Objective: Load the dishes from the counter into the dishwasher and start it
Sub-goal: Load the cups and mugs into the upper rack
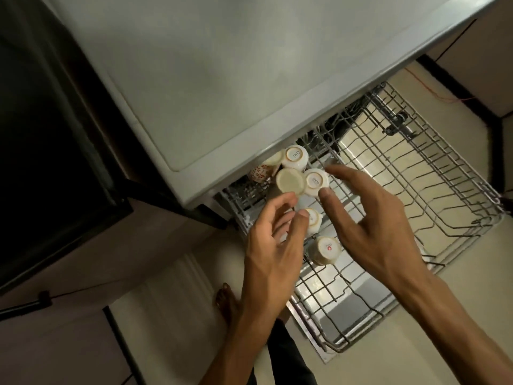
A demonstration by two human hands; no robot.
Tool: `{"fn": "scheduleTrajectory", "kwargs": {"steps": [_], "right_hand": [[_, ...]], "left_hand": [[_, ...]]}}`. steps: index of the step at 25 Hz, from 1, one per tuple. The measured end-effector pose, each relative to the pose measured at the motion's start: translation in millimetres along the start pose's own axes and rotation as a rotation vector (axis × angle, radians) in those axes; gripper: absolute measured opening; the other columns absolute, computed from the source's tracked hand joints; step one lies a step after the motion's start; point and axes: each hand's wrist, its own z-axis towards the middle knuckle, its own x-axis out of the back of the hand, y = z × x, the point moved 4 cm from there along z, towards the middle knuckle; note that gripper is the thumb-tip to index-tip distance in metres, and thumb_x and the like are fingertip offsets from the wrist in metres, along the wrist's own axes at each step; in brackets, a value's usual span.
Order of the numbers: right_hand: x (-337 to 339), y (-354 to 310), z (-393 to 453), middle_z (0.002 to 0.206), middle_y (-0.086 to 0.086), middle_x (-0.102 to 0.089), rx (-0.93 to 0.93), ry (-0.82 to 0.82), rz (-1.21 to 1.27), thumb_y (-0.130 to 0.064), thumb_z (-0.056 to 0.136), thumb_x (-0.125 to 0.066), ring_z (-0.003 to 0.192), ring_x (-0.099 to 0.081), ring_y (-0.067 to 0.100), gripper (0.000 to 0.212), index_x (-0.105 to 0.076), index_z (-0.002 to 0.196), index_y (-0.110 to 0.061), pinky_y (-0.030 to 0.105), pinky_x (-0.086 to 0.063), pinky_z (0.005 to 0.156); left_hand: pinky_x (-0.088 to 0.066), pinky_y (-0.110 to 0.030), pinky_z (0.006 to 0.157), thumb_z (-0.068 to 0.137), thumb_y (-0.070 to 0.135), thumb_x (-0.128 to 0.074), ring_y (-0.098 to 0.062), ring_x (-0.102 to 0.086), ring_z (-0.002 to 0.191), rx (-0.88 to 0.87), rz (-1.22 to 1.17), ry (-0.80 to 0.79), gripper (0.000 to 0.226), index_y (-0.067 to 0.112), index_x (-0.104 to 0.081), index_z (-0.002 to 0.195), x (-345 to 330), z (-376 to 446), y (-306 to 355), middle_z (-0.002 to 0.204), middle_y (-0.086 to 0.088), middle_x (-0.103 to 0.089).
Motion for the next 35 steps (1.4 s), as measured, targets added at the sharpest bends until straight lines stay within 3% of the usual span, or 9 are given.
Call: {"fn": "scheduleTrajectory", "kwargs": {"steps": [4, 9, 16, 24, 26, 30, 35], "right_hand": [[5.6, -56.1, -4.5, 0.128, -0.009, -0.061, 0.088, -0.024, 0.066, -0.041, 0.099, -0.047, 0.117, -0.056, 0.003, 0.039, -0.055, 0.132, -0.021, 0.019, -0.046, 0.094], [-13.3, -131.4, -9.1, 0.133, -0.012, -0.057, 0.193, -0.151, 0.144, -0.048, 0.099, -0.043, 0.123, -0.051, -0.001, 0.047, -0.050, 0.138, -0.024, 0.019, -0.044, 0.099], [-51.1, -243.7, -22.7, 0.143, -0.010, -0.049, 0.374, -0.257, 0.139, -0.054, 0.098, -0.037, 0.133, -0.041, 0.000, 0.053, -0.047, 0.141, -0.024, 0.027, -0.040, 0.108], [-97.9, -351.8, -53.8, 0.145, -0.019, -0.040, 0.472, -0.409, 0.190, -0.066, 0.095, -0.031, 0.128, -0.047, 0.004, 0.053, -0.035, 0.143, -0.041, 0.039, -0.052, 0.095], [-108.5, -375.0, -61.5, 0.145, -0.019, -0.041, 0.511, -0.418, 0.187, -0.065, 0.096, -0.032, 0.124, -0.051, 0.006, 0.054, -0.036, 0.143, -0.040, 0.039, -0.051, 0.097], [-128.3, -408.1, -71.8, 0.145, -0.014, -0.044, 0.555, -0.436, 0.196, -0.062, 0.096, -0.034, 0.135, -0.038, 0.000, 0.057, -0.041, 0.144, -0.031, 0.037, -0.043, 0.108], [-148.3, -439.6, -77.5, 0.146, -0.009, -0.046, 0.610, -0.459, 0.196, -0.059, 0.097, -0.035, 0.134, -0.040, 0.003, 0.058, -0.043, 0.143, -0.026, 0.038, -0.044, 0.106]], "left_hand": [[-0.048, -0.012, 0.092, 0.093, 0.025, -0.061, 0.008, -0.058, 0.112, -0.076, -0.057, 0.103, 0.027, 0.030, -0.063, 0.120, 34.2, -31.1, 30.1, 0.116, 0.022, -0.067], [-0.046, -0.010, 0.090, 0.094, 0.021, -0.059, 0.005, -0.060, 0.112, -0.137, -0.117, 0.248, 0.028, 0.024, -0.063, 0.122, 92.1, -64.0, 58.3, 0.116, 0.015, -0.068], [-0.046, -0.020, 0.102, 0.086, 0.045, -0.052, 0.009, -0.053, 0.117, -0.190, 0.061, 0.536, 0.047, 0.030, -0.056, 0.130, 197.9, -120.4, 84.1, 0.127, 0.019, -0.060], [-0.043, -0.013, 0.095, 0.092, 0.034, -0.057, 0.009, -0.052, 0.116, -0.173, -0.015, 0.759, 0.037, 0.029, -0.056, 0.129, 307.4, -188.8, 98.3, 0.127, 0.021, -0.057], [-0.043, -0.010, 0.091, 0.094, 0.031, -0.058, 0.010, -0.052, 0.115, -0.172, -0.048, 0.793, 0.033, 0.031, -0.056, 0.127, 329.1, -203.6, 97.7, 0.126, 0.022, -0.058], [-0.041, -0.002, 0.087, 0.094, 0.030, -0.058, 0.014, -0.052, 0.112, -0.185, -0.083, 0.834, 0.030, 0.033, -0.056, 0.125, 360.9, -225.3, 99.4, 0.125, 0.022, -0.058], [-0.044, -0.019, 0.101, 0.096, 0.029, -0.058, 0.008, -0.054, 0.115, -0.223, -0.124, 0.875, 0.033, 0.026, -0.056, 0.129, 392.3, -238.0, 107.7, 0.126, 0.018, -0.060]]}}
